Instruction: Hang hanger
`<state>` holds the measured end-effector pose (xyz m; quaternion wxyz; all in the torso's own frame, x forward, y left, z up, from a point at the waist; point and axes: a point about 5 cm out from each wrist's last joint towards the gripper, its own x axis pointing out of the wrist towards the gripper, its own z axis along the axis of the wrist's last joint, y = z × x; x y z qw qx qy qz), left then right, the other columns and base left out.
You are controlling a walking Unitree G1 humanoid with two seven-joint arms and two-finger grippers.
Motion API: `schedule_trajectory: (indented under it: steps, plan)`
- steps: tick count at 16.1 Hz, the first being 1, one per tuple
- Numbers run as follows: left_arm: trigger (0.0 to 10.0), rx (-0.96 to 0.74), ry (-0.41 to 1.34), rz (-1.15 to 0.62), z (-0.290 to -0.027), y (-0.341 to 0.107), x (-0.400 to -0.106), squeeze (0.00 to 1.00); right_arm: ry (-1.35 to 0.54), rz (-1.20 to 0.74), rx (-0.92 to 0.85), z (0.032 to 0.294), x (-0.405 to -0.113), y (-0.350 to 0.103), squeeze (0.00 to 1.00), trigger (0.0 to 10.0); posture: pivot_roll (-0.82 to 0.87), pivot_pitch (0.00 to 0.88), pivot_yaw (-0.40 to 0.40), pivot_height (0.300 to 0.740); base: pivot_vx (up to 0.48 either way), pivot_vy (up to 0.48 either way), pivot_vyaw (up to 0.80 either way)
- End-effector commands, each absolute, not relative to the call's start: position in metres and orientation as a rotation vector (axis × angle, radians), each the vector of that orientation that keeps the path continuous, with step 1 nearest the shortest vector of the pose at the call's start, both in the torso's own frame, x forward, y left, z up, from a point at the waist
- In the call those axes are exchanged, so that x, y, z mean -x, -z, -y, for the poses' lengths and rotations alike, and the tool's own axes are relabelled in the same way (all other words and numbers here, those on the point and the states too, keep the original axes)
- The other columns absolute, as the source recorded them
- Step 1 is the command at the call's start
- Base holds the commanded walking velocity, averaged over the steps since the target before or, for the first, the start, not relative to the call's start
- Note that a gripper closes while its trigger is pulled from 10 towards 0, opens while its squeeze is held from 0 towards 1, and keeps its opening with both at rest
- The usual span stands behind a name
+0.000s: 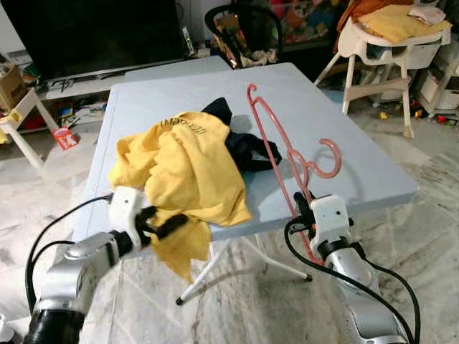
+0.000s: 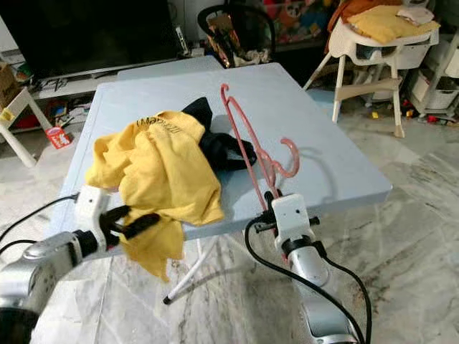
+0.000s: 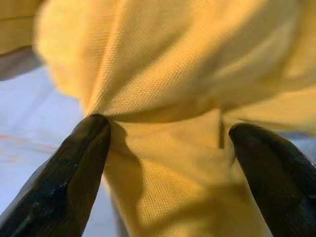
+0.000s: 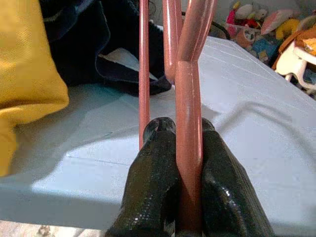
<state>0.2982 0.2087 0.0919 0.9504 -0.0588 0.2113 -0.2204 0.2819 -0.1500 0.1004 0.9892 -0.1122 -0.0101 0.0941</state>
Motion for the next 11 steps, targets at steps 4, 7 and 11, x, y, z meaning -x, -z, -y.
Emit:
schedule_trajectory:
  steps: [4, 7, 11]
  plan:
    - [10.0, 0.083, 0.149, -0.367, -0.253, -0.094, -0.324, 0.0, -0.183, 0.035, 0.227, 0.151, -0.28, -0.106, 0.0, 10.0, -0.1, 0.036, 0.068, 0.74, 0.0, 0.0, 0.0]
    - [10.0, 0.064, 0.015, -0.275, -0.262, -0.111, -0.345, 0.0, -0.181, 0.035, 0.232, 0.152, -0.28, -0.107, 0.0, 10.0, -0.11, 0.041, 0.064, 0.74, 0.0, 0.0, 0.0]
    - [10.0, 0.037, -0.159, -0.18, -0.278, -0.142, -0.367, 0.0, -0.178, 0.037, 0.233, 0.151, -0.28, -0.108, 0.0, 10.0, -0.11, 0.049, 0.066, 0.74, 0.0, 0.0, 0.0]
